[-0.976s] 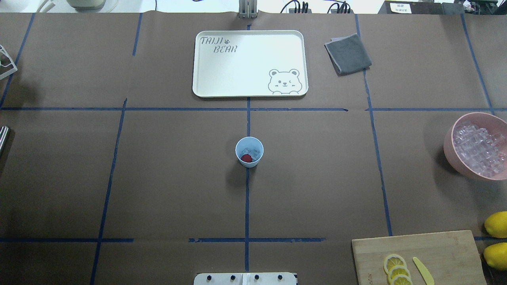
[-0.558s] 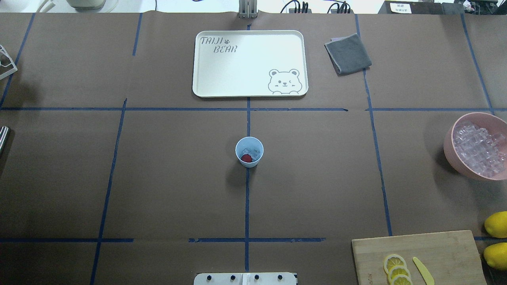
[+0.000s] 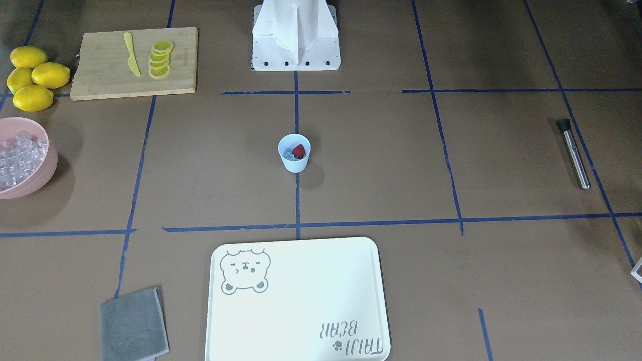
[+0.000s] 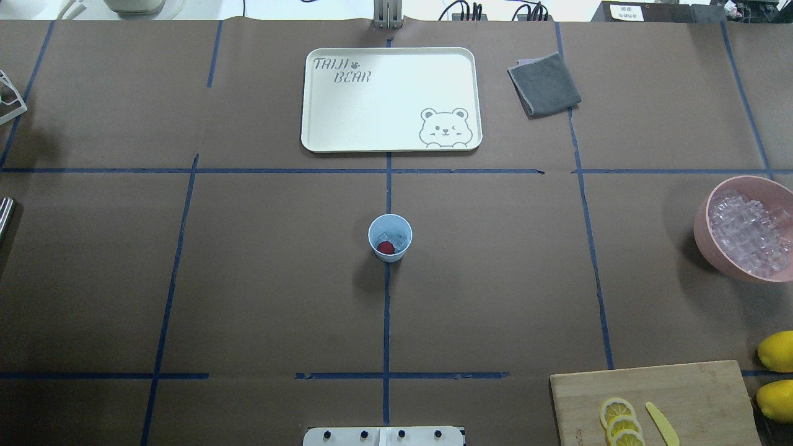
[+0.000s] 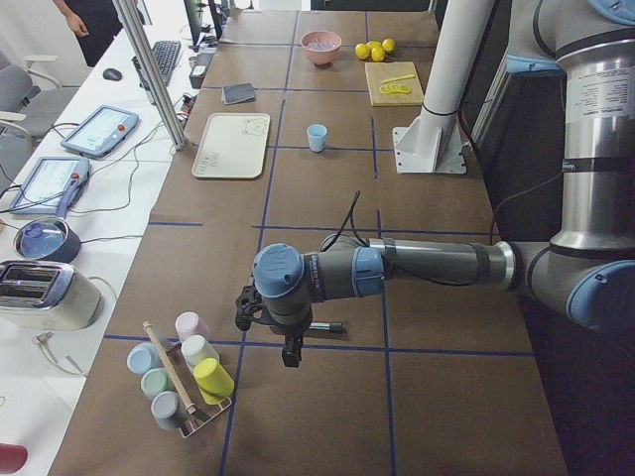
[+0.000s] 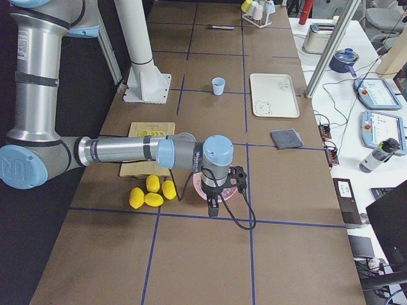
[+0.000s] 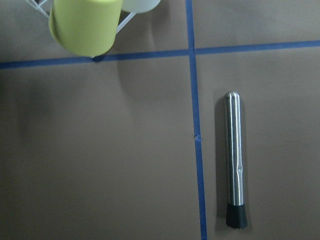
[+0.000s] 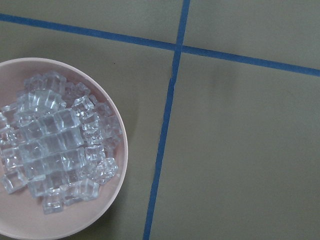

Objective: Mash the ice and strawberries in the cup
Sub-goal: 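Open the left gripper to release the muddler and raise it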

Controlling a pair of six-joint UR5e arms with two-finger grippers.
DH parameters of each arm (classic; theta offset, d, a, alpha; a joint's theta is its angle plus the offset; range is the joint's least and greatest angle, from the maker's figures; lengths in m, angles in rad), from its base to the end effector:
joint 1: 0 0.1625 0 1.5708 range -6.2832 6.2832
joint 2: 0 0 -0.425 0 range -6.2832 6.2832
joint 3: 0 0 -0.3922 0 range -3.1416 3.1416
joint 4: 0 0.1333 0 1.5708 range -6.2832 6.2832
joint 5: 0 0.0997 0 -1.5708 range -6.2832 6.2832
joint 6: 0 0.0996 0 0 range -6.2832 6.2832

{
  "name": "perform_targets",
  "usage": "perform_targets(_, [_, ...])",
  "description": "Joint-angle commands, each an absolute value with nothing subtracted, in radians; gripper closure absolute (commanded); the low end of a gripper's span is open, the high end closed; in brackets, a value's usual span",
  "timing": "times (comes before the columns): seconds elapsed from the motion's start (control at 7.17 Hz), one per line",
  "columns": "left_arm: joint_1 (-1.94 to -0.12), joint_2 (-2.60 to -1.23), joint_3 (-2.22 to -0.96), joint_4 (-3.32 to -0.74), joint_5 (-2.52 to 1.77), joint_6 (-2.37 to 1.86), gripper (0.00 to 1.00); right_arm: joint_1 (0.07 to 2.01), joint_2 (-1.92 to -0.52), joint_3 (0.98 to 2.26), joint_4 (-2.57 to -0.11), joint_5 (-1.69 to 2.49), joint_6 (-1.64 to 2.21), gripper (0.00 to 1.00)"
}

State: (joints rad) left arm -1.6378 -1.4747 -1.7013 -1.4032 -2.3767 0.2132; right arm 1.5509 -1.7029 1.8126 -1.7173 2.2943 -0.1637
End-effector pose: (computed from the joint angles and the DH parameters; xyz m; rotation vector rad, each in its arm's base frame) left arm -0.0908 -0.4357 0.6536 -0.0123 0.8145 0.0844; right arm 0.0588 -0.4320 0.6191 0.0169 -0.7249 -0.1622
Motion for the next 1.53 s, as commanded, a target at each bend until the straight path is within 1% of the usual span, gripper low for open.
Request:
perform_targets(0.0, [-1.635,-1.45,-1.709,-1.414,-2.378,0.222,0.0,1.54,-1.677,1.799,-1.741,2.296,-0.16,0.0])
perform_targets(0.14, [-1.632,-1.457,-1.757,-1.392,-2.376,0.219,0.0,1.54,-1.681,1.801,-1.753,2.295,-0.163,0.0])
perform_targets(0.56, [-1.631,-1.453,-1.773,-1.284,-2.378,0.213,0.0,1.534,-1.68,1.798,-1.759,2.292,-0.169,0.0])
perform_targets(0.98, [-1.629,-1.447,-1.782,-1.316,-2.364,0.219,0.0,1.526,-1.677,1.79,-1.758,2.29,-0.169,0.0])
perform_targets(1.39, [-1.628,-1.43,-1.758,-1.368,-2.272,0.218,0.0,1.522,-1.655,1.766,-1.753,2.289,-0.167,0.0])
